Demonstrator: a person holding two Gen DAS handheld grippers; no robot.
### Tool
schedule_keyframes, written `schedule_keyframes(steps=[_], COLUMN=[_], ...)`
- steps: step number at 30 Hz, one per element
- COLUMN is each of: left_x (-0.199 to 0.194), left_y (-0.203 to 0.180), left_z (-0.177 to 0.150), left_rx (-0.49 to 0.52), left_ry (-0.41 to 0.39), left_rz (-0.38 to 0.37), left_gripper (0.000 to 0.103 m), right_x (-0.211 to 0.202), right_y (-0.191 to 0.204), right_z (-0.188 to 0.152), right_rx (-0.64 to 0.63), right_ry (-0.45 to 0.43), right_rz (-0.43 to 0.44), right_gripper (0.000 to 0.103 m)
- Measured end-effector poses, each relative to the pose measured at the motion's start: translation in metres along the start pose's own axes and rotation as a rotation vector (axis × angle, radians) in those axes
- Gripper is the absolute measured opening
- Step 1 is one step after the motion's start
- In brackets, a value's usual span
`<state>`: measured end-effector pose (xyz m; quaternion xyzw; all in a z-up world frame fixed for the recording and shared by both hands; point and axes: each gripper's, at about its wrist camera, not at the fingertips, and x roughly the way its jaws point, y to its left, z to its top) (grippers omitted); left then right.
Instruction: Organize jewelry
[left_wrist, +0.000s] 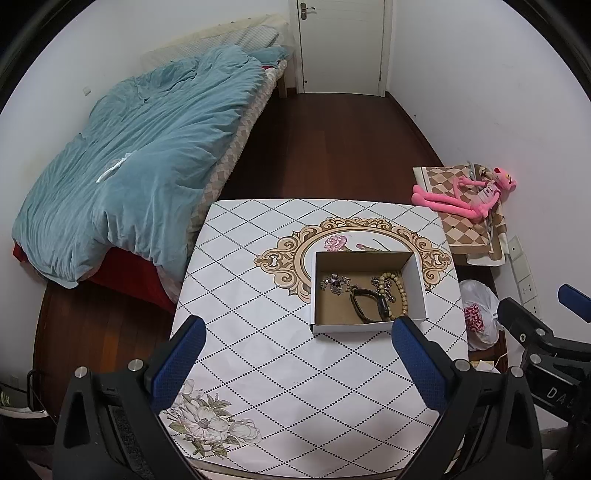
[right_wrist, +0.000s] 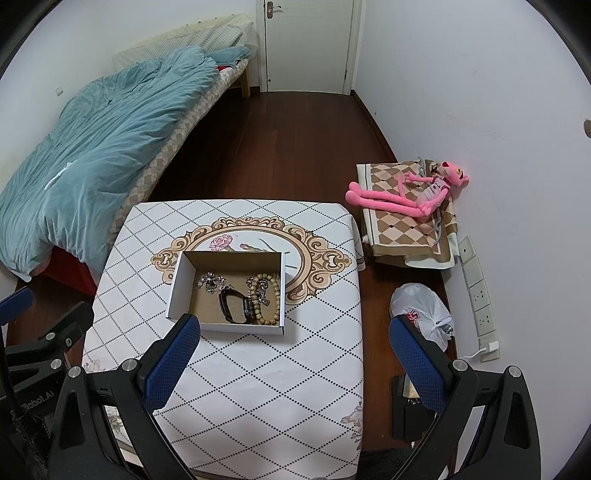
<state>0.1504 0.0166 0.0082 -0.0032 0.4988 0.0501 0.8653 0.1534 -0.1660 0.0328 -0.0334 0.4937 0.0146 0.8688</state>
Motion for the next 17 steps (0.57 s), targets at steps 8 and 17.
schedule_keyframes(steps=[8, 17], left_x=[-0.0003, -0.0048], left_y=[0.0006, -0.002], left_z=[0.0001, -0.0022], left_rx=[0.002, 0.014], left_ry=[0.0, -0.019], left_rz=[-0.002, 0.0], left_gripper=[0.102, 0.102], right_x=[0.0004, 0.0002], right_y=[-0.0002, 0.0003], right_z=[-0.0002, -0.0013], right_rx=[0.0, -0.001], right_ry=[0.0, 0.002], right_rz=[-0.001, -0.002], right_gripper=[0.103, 0.103])
